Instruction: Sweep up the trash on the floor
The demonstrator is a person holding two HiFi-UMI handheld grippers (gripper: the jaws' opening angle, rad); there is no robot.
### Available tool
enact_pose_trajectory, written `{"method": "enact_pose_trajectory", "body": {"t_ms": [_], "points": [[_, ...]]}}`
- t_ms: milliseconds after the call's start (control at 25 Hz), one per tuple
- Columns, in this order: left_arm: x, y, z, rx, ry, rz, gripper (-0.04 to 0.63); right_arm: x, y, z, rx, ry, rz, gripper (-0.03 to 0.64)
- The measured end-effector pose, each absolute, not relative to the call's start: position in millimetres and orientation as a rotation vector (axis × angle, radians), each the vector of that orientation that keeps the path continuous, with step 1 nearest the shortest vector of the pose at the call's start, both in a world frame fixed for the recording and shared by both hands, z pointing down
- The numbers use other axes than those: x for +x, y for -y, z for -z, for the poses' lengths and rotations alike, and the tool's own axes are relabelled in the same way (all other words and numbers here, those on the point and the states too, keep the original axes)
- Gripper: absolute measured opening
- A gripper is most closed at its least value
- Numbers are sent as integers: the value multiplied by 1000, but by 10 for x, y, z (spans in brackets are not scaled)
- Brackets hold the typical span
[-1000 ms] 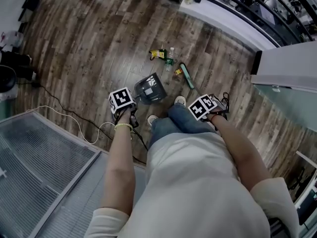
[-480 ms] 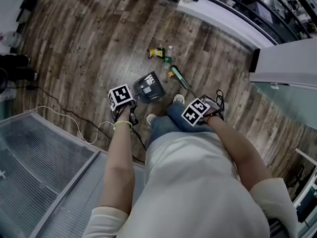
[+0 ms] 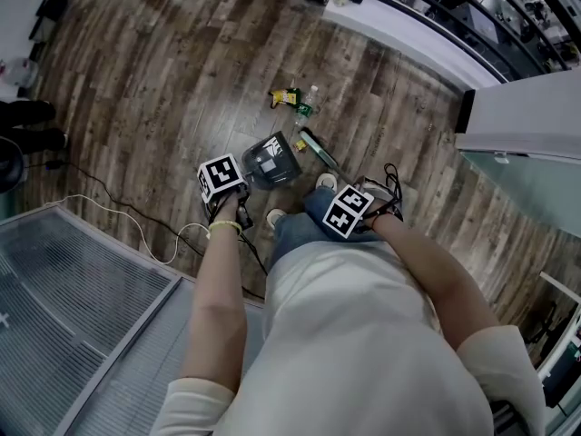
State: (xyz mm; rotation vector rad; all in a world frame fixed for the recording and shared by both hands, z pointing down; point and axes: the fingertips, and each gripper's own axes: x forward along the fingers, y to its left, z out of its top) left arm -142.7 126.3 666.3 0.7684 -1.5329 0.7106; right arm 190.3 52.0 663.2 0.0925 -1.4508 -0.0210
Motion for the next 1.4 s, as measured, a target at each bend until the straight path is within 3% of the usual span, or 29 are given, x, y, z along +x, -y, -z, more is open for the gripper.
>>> {"method": "enact_pose_trajectory", "body": {"t_ms": [1400], "points": [[-1425,-1254,-6656,771,1535,-711,95,1480,-894,-6463,-30,1527,-15,101]]}}
